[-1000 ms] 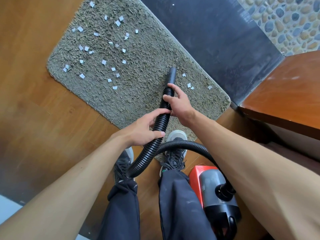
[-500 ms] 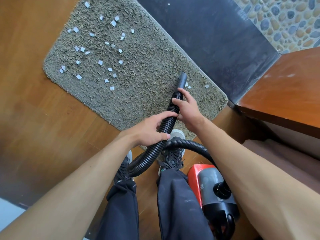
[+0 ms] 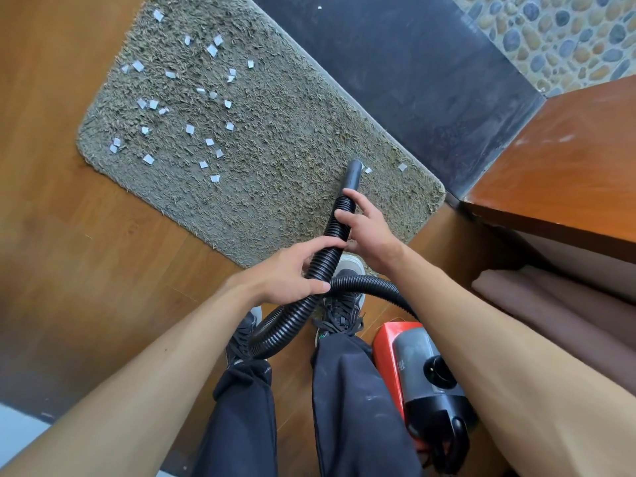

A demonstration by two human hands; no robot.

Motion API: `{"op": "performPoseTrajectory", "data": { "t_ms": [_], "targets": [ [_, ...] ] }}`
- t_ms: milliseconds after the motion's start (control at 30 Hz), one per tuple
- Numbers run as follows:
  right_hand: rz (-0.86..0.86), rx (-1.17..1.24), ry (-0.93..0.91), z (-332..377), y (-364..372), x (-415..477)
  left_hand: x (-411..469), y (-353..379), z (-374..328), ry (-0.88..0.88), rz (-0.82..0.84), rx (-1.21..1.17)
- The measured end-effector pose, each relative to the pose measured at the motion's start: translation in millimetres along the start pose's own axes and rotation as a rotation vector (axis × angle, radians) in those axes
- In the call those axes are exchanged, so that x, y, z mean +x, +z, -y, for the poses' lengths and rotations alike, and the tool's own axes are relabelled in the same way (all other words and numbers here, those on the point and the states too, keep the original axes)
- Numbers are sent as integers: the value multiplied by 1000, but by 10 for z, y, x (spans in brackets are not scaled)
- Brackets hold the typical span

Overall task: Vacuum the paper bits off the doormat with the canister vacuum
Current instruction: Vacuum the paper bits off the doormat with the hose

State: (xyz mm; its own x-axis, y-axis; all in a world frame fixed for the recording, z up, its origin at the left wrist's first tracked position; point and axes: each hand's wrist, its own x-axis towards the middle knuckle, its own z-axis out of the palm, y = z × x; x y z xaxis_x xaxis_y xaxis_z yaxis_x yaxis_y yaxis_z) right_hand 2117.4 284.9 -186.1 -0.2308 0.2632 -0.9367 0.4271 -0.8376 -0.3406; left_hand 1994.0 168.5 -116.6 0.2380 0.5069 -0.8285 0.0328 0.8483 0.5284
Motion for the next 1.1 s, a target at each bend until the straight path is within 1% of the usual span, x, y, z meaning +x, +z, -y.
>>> {"op": "performPoseTrajectory", "data": {
  "t_ms": [233, 400, 667, 933, 1100],
  "targets": [
    [-12, 32, 8, -104, 38, -1, -10, 7, 51, -24, 6, 35],
    [-28, 43, -9, -106, -50, 8, 77, 40, -19, -18, 19, 53],
    [-49, 120, 4, -117, -192, -30, 127, 116, -165, -4, 32, 177],
    [-62, 123, 6, -65, -306, -54, 220, 166, -213, -40, 54, 201],
    [-94, 144, -3, -24, -383, -70, 270, 199, -259, -12, 33, 245]
  ]
}}
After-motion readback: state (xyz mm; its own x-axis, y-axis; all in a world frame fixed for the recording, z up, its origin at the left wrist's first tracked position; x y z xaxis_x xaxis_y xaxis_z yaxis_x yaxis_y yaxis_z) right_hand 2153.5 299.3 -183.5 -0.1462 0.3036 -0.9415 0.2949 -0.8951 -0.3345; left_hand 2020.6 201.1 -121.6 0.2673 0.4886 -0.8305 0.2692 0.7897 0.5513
